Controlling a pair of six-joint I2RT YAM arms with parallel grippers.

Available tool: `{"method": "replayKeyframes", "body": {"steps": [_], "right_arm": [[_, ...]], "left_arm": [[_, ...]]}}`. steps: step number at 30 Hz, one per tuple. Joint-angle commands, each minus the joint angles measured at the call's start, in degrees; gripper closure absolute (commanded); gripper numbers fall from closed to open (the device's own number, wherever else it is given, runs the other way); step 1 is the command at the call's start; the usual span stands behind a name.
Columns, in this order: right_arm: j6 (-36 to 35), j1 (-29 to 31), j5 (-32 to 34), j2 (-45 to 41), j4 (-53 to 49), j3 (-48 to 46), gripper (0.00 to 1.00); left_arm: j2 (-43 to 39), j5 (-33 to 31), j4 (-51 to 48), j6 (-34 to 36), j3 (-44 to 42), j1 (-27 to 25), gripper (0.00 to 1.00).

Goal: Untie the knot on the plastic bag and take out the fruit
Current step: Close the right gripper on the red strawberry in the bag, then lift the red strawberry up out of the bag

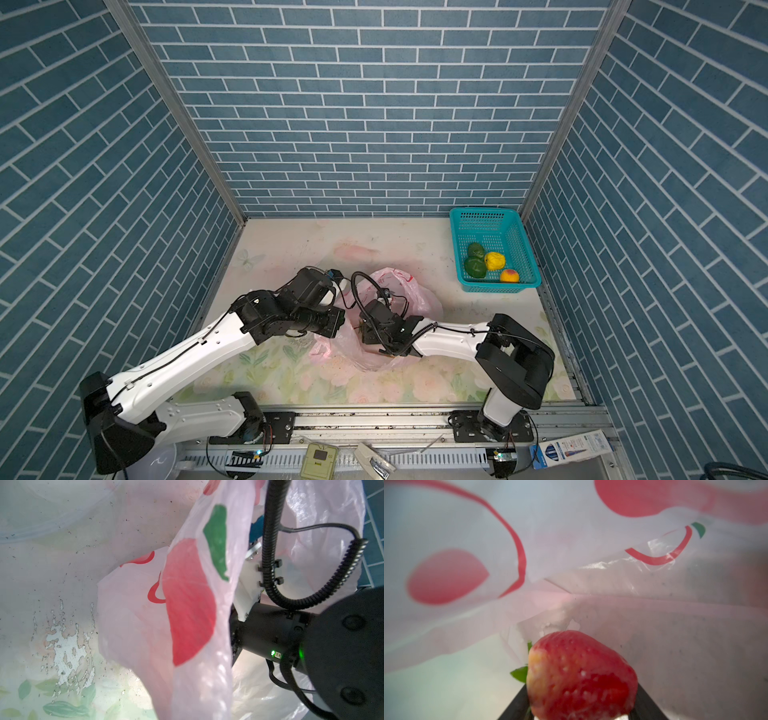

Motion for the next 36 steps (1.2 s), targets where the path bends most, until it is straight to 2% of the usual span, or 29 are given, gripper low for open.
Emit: {"method": "replayKeyframes", "body": {"steps": [1, 8, 17, 36], "right_arm": [[1.4, -0.1, -1.6, -2.8, 1.8, -2.8, 0.54], [-0.9, -0.1, -4.0, -6.0, 3.0, -3.3, 0.54], [-1.6, -0.1, -4.5, -10.3, -0.5, -0.8, 0.54], [-3.3, -0.8, -2.0, -22.9, -16.5, 8.1, 0.54]], "left_arm": [[-1.1, -1.2, 2.0, -0.7, -1.0, 0.2, 1.00], [-1.3, -1.0, 4.3, -1.4, -2.3, 0.2, 1.00], [-2.1, -1.2, 5.2, -1.6, -3.0, 0.2, 1.00], [-1.4, -0.6, 5.6, -0.7, -2.6, 0.3, 1.00]]}}
